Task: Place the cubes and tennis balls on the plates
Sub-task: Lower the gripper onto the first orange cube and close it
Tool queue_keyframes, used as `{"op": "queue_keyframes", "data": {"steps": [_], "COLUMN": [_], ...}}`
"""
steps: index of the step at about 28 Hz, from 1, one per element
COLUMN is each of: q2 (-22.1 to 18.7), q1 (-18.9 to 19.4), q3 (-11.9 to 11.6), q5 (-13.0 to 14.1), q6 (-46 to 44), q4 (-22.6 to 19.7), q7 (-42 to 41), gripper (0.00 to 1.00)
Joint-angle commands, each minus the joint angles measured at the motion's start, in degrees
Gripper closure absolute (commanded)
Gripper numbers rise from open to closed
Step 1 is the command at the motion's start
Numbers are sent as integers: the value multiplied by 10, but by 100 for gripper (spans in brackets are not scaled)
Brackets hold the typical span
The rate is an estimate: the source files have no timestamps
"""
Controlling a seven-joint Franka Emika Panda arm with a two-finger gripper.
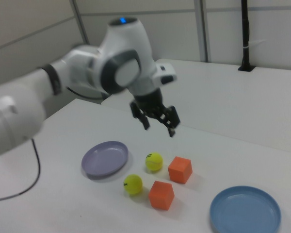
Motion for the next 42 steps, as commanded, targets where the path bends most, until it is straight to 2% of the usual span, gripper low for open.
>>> {"op": "queue_keyframes", "data": {"steps": [1, 5, 9, 12, 17, 25, 28, 29, 33, 34, 39, 42], "q2": [50, 80, 105, 126, 149, 178, 180, 185, 185, 184, 173, 150], "q1": [17, 25, 29, 32, 38, 45, 46, 46, 46, 46, 41, 33], "q3": [-3, -3, -3, -3, -3, -3, -3, -3, -3, -3, -5, -10], "q5": [-20, -35, -72, -104, -142, -178, -185, -185, -182, -179, -179, -178], "q6": [57, 94, 133, 137, 138, 157, 158, 158, 158, 158, 157, 154], "q4": [4, -2, -9, -10, -15, -18, -18, -18, -16, -14, -9, 2], "q7": [16, 17, 38, 53, 69, 99, 101, 101, 103, 106, 109, 109], "gripper": [0, 0, 0, 0, 0, 1, 9, 26, 81, 100, 100, 100]}}
